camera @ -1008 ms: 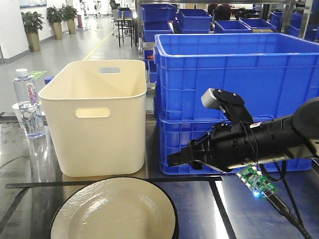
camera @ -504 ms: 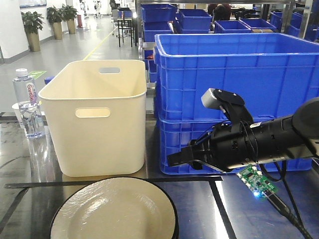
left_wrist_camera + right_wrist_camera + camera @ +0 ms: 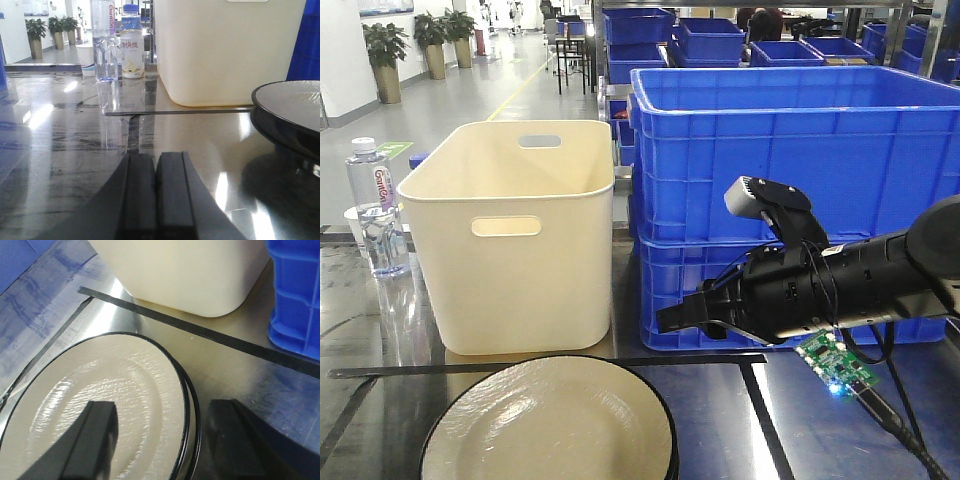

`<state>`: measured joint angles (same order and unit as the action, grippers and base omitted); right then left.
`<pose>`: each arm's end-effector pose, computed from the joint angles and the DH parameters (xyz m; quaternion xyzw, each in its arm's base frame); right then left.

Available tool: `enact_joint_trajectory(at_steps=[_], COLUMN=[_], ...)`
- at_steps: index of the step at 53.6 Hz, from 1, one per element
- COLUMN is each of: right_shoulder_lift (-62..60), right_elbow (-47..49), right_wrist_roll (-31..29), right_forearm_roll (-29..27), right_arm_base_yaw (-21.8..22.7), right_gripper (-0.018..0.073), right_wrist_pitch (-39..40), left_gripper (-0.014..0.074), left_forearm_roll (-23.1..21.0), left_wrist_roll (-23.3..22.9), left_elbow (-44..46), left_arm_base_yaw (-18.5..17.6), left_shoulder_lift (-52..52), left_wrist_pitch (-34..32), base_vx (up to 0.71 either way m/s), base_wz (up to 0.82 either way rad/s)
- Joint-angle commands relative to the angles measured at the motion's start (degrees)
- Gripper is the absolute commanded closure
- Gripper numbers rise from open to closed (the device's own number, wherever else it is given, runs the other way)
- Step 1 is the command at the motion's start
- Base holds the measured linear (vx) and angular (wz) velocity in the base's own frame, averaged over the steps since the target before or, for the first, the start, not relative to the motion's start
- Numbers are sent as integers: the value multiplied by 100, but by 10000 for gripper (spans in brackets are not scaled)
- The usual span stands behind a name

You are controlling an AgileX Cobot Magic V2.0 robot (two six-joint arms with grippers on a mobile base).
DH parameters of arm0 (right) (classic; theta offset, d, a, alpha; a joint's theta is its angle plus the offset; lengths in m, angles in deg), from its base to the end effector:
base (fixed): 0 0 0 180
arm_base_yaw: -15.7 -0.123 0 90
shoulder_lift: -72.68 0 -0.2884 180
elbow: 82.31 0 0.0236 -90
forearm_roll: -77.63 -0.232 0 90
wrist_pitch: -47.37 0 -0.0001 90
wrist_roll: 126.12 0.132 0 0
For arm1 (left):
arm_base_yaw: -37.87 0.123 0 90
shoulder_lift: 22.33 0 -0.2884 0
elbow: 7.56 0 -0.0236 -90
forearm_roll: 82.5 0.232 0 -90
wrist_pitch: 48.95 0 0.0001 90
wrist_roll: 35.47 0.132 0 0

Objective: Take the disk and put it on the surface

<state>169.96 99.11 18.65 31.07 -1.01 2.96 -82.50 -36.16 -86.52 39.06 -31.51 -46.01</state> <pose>0.3226 0.1669 0.3360 -0.2241 0.8518 0.3012 0.3654 0.0784 0.0016 0.1975 -0.0117 0.7136 0.0031 0.7004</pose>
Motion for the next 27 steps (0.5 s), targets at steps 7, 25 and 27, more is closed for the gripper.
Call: enact_joint_trajectory(at_steps=[7,25,27], right_shoulder_lift=[-251,-1363,-1505], right_elbow=[196,174,157], right_wrist_roll=[-16,1086,1374], right_forearm_roll=[-130,1887,2136], right_arm_base_yaw=[19,14,19], right_gripper=[267,573,573], right_wrist_pitch=[106,-323,-332], left_gripper=[606,606,606], left_forearm_roll=[0,0,0], left_wrist_roll=[26,26,26], left_elbow=[108,108,108], left_arm_base_yaw=[-30,-30,-30], left_shoulder_lift=[-43,-43,-43], left_wrist_pitch=[-441,-441,-441], base_vx=[0,0,0], base_wz=[0,0,0])
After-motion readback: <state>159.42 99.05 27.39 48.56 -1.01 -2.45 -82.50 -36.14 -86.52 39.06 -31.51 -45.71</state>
